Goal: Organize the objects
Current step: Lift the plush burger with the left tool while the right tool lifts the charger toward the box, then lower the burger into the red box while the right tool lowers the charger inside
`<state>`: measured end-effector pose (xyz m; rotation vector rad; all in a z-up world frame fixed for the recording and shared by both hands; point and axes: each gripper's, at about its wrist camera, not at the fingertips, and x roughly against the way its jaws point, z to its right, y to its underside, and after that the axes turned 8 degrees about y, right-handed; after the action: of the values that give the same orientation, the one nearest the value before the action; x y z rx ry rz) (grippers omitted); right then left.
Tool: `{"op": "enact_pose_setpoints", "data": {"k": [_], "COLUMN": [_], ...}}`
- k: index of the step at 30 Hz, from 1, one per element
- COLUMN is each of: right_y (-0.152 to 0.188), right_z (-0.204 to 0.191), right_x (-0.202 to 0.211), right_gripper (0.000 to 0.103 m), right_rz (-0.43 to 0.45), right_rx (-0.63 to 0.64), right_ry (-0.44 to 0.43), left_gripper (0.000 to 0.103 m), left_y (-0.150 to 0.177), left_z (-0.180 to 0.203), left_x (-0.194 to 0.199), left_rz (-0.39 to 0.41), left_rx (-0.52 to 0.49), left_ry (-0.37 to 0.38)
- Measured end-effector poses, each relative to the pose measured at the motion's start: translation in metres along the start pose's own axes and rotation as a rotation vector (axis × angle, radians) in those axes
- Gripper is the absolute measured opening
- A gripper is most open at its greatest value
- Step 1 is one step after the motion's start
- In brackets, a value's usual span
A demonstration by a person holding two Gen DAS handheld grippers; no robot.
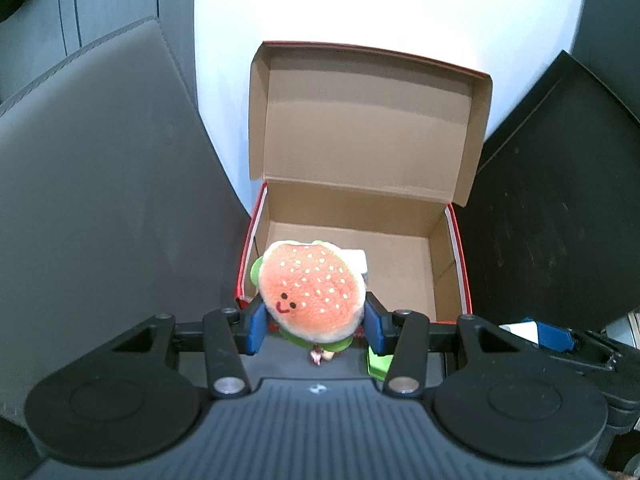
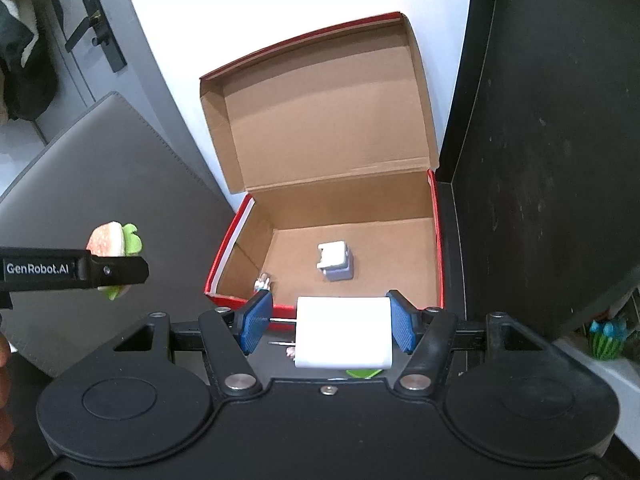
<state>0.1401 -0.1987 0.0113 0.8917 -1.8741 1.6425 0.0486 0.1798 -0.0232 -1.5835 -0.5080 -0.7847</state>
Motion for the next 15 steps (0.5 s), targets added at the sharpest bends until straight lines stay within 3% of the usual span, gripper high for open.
{"op": "enact_pose_setpoints", "data": {"k": [15], "right_y": [-0.022], "right_z": [0.011], "right_x": [-0.036], "right_gripper": [0.061], "right_rz": [-0.009], "right_rx": [-0.026], "right_ry": [0.023], "left_gripper": [0.047], "left_y": [-0.041], "left_z": [0.003], "left_x": [-0.038], "left_rz": [0.015], "left_rx": [-0.01], "left_ry": [0.029]}}
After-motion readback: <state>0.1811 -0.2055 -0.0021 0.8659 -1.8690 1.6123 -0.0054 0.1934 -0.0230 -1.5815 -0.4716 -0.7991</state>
